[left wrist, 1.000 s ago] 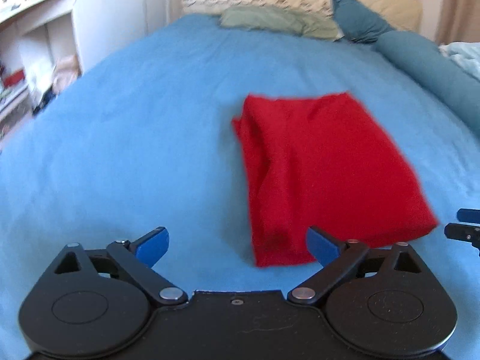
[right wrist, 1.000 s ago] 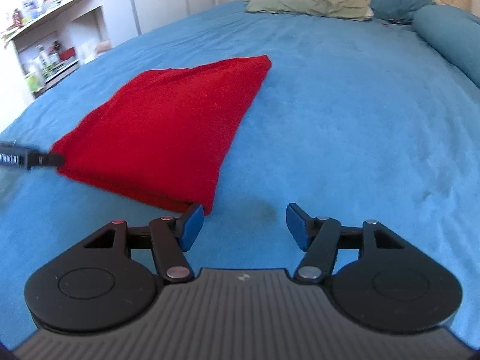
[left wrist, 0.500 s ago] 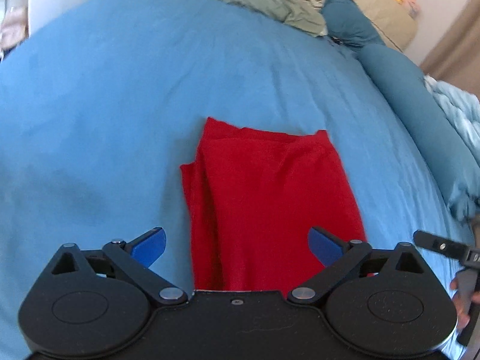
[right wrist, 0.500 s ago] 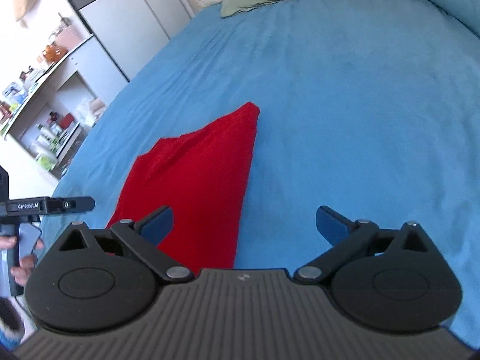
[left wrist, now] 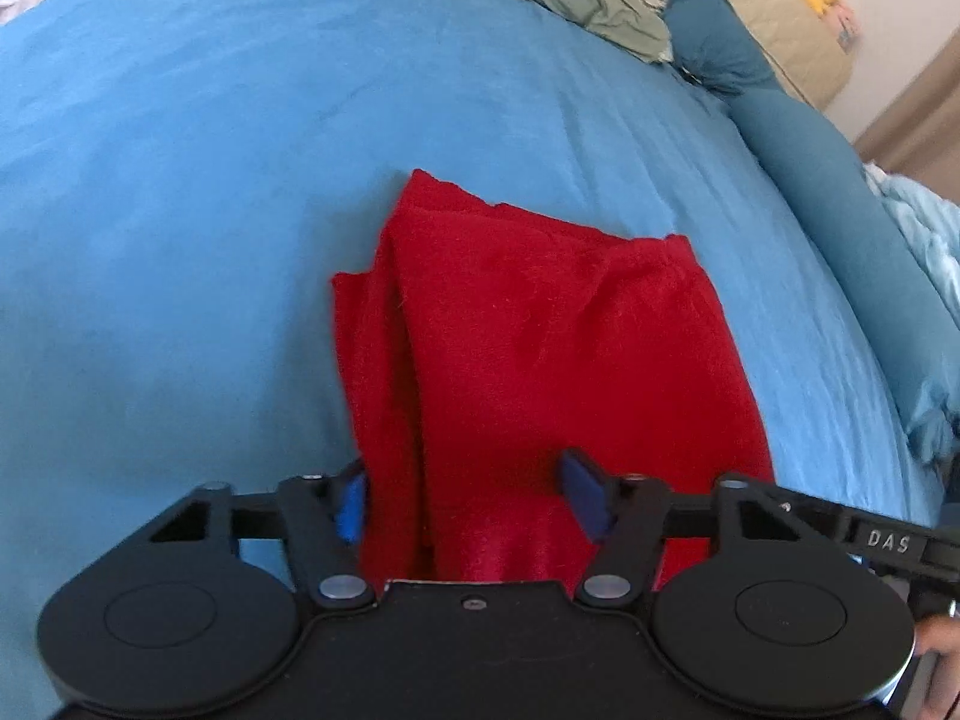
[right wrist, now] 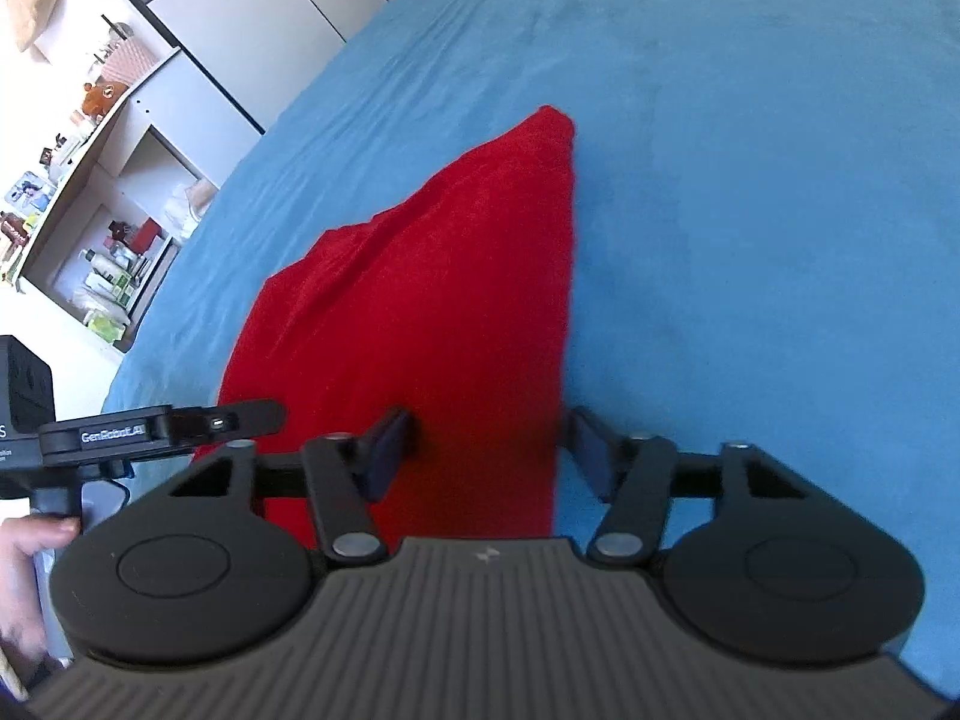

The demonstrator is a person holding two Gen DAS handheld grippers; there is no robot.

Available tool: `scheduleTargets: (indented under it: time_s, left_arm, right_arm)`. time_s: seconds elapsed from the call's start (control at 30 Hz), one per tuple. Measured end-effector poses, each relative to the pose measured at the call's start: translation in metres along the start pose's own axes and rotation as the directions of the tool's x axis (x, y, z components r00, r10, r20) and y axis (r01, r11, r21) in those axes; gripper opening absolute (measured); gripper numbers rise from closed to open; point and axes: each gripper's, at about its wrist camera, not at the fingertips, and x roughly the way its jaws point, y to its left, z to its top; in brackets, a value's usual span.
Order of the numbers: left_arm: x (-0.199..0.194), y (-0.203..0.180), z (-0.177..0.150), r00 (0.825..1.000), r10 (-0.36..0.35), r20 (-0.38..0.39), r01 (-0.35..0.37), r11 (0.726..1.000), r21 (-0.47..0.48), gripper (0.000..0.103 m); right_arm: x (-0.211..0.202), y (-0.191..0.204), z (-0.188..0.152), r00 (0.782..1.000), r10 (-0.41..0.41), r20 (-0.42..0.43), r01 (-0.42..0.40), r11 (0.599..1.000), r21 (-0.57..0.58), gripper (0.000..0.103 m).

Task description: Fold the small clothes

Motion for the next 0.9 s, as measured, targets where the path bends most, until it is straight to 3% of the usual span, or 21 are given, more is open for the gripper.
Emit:
scheduleTargets:
  time_s: [0.07,0.13,0.33,0.47,0.7,0.9]
  left_arm:
    - [-0.004,-0.001,-0.001,1.0,0.002,0.016,-0.002,1.0,-0.009,0.041]
    - [-0.013,-0.004,0.0,0.999,-0.014,0.032,0.015,1.0,-0.026,0.034]
    - [-0.041,-0.034,-0.009,0.997,-0.061,0.055,0.062,0.998,-0.017,0.031]
    - [-0.072,-0.075,-0.038,0.993,-0.088,0.082,0.083,0.994,0.066,0.031]
    - [-0.107,-0.143,-0.124,0.985,-0.142,0.101,0.125,0.98,0.156,0.031]
    - [-0.086,-0.171,-0.175,0.994,-0.095,0.06,0.08,0.974,0.21,0.031]
  right_arm:
    - [-0.003,0.011,0.001,1.0,-0.023,0.01,0.023,0.998,-0.05,0.047]
    - [-0.011,0.019,0.001,0.999,-0.039,0.034,0.042,0.995,-0.086,0.041]
    - [-0.062,0.032,-0.002,0.996,-0.008,0.093,0.019,0.992,-0.122,0.037]
    - [-0.116,0.032,-0.013,0.995,0.007,0.098,0.006,0.991,-0.137,0.037]
    - [-0.216,0.006,-0.074,0.991,-0.01,0.136,0.032,0.987,-0.155,0.037]
    - [-0.234,-0.038,-0.136,0.992,-0.058,0.115,0.067,0.994,-0.081,0.037]
